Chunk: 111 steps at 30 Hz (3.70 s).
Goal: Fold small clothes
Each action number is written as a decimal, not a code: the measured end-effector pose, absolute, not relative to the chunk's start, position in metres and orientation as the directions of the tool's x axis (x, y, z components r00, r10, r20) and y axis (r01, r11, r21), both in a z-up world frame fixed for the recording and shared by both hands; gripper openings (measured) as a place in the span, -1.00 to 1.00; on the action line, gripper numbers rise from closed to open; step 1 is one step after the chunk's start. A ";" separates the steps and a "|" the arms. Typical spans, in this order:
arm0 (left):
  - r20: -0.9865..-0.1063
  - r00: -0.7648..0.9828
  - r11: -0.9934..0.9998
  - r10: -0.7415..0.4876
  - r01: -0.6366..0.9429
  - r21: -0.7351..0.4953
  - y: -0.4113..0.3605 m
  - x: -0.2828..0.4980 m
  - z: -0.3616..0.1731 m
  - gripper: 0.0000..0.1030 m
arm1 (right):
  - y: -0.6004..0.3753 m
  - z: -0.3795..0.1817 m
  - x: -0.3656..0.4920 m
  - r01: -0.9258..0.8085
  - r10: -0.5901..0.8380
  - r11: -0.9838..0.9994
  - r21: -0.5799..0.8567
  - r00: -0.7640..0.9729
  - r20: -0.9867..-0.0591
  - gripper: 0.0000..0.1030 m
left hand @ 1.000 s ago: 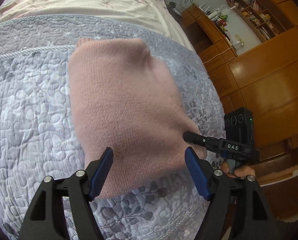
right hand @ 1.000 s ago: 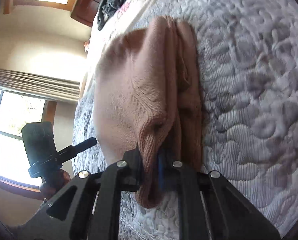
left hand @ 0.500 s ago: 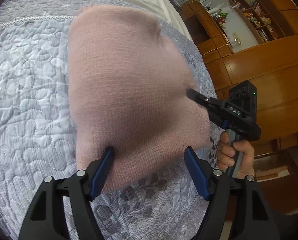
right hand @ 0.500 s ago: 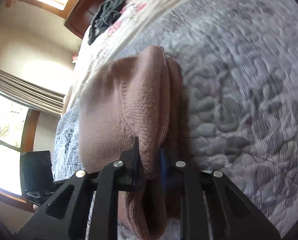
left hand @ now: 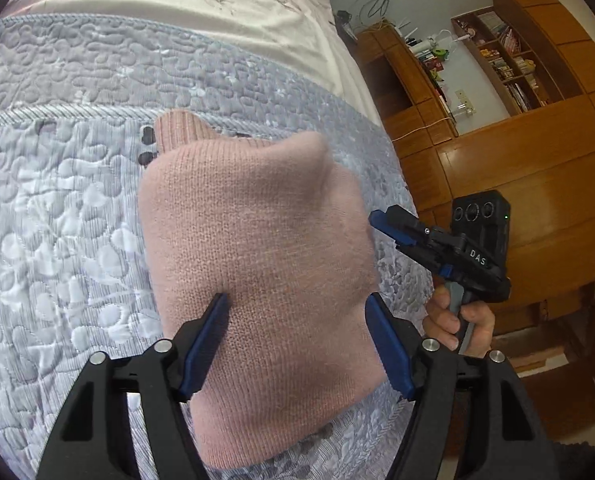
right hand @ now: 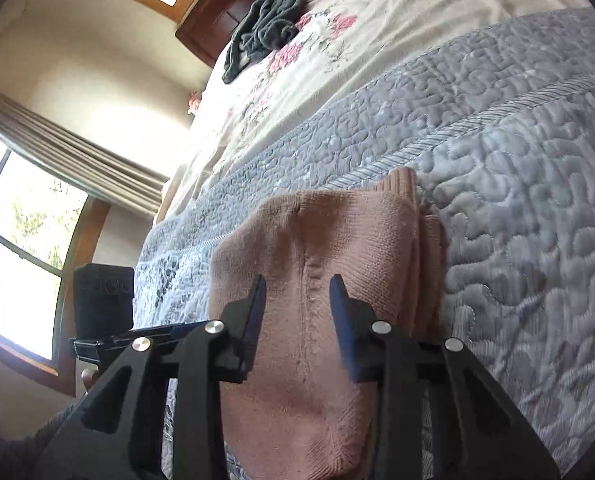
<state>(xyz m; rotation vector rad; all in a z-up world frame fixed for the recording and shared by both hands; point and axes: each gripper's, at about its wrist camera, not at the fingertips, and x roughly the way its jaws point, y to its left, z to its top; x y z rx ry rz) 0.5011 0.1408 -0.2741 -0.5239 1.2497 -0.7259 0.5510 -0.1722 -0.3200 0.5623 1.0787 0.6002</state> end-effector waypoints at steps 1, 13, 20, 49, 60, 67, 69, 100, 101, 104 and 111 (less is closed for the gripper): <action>-0.664 0.154 0.681 -0.732 0.190 -0.707 0.143 0.503 -0.280 0.35 | -0.173 -0.332 0.554 -0.154 0.661 0.743 0.651 0.323 -0.677 -0.74; -0.613 0.122 0.624 -0.781 0.204 -0.754 0.137 0.562 -0.273 -0.07 | -0.193 -0.346 0.591 -0.111 0.679 0.723 0.682 0.297 -0.671 -0.97; -0.609 0.158 0.626 -0.777 0.095 -0.774 0.147 0.566 -0.311 -0.74 | -0.222 -0.364 0.582 -0.037 0.676 0.708 0.705 0.325 -0.661 -1.00; -0.757 0.044 0.730 -0.652 0.303 -0.612 0.127 0.422 -0.293 -0.43 | -0.197 -0.348 0.423 -0.192 0.661 0.749 0.634 0.173 -0.730 -1.00; -0.606 0.219 0.628 -0.765 0.043 -0.777 0.223 0.417 -0.305 0.51 | -0.280 -0.326 0.516 0.045 0.804 0.529 0.847 0.292 -0.518 0.70; -0.566 0.061 0.568 -0.822 0.026 -0.823 0.207 0.435 -0.351 0.51 | -0.234 -0.368 0.583 0.060 0.811 0.576 0.815 0.085 -0.579 0.71; -0.534 0.067 0.536 -0.843 0.017 -0.844 0.207 0.437 -0.357 0.51 | -0.229 -0.372 0.590 0.047 0.807 0.584 0.810 0.070 -0.586 0.71; -0.541 0.073 0.544 -0.838 0.021 -0.839 0.169 0.447 -0.329 -0.15 | -0.172 -0.354 0.609 -0.012 0.828 0.540 0.841 0.183 -0.530 -0.18; -0.539 0.077 0.543 -0.839 0.027 -0.840 0.171 0.447 -0.324 -0.16 | -0.168 -0.349 0.608 -0.018 0.827 0.543 0.839 0.183 -0.531 -0.18; -0.542 0.084 0.546 -0.836 0.038 -0.837 0.178 0.444 -0.312 -0.18 | -0.158 -0.334 0.604 -0.040 0.826 0.550 0.834 0.177 -0.535 -0.18; -0.556 0.114 0.564 -0.824 0.065 -0.823 0.212 0.424 -0.279 -0.19 | -0.122 -0.306 0.589 -0.082 0.845 0.527 0.846 0.157 -0.511 -0.18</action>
